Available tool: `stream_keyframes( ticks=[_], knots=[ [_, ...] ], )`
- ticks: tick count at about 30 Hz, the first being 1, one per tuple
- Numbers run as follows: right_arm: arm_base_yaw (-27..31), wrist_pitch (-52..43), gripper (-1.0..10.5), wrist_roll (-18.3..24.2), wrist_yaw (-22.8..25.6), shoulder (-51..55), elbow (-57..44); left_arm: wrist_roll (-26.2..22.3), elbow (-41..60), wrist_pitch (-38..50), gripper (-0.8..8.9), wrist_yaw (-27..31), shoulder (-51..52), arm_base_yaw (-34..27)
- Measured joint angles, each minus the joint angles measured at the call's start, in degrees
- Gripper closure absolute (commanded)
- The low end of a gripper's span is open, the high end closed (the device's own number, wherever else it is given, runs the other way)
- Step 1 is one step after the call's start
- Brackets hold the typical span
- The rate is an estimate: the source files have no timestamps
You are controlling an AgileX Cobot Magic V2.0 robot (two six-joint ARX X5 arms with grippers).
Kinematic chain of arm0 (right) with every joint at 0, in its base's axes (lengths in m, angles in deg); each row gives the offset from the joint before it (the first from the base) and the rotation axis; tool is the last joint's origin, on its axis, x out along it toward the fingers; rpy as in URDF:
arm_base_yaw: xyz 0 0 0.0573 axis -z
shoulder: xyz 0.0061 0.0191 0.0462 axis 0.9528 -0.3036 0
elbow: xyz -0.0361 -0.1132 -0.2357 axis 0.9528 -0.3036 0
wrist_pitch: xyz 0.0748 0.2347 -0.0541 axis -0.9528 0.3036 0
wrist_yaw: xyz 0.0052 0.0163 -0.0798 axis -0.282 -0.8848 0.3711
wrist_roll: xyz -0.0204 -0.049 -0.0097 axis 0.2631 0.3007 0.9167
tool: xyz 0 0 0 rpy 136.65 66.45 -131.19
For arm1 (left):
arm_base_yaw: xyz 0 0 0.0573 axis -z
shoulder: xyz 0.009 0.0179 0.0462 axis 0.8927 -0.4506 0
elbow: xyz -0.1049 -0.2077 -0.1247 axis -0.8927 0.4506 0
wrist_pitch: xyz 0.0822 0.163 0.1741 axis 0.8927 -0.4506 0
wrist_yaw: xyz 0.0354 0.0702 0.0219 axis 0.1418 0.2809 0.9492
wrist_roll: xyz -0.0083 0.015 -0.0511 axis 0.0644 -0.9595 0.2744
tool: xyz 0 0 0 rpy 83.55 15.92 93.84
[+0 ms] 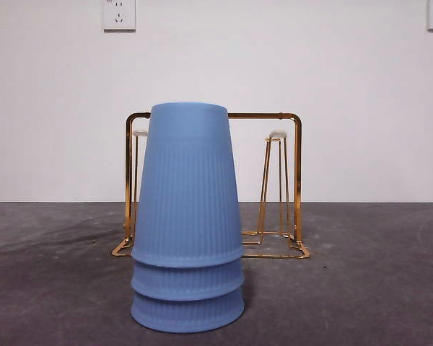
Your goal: Pick the top cup and place it on cupholder, pick up the mid cup and place it on cupholder, last pick the bottom cup and place it on cupholder.
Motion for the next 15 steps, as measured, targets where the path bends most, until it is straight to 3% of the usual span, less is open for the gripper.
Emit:
stream_keyframes(
  ticks=[4,9,11,15],
  knots=[
    [-0.09,0.24,8.5,0.09,0.20,-0.13,0.00,-0.22,0.00,-1.49,7.28,-0.02,-0.70,0.00],
    [-0.09,0.24,5.0,-0.07,1.31,-0.11,0.00,-0.24,0.00,-0.92,3.04,-0.02,-1.57,-0.02],
    [-0.09,0.26,4.3,-0.15,1.31,-0.11,0.00,-0.37,0.00,-0.92,2.19,-0.02,-1.92,-0.02],
    [-0.11,0.55,3.9,-0.83,1.33,-0.13,0.00,-0.94,0.00,-0.85,2.14,-0.11,-2.86,-0.02]
  ],
)
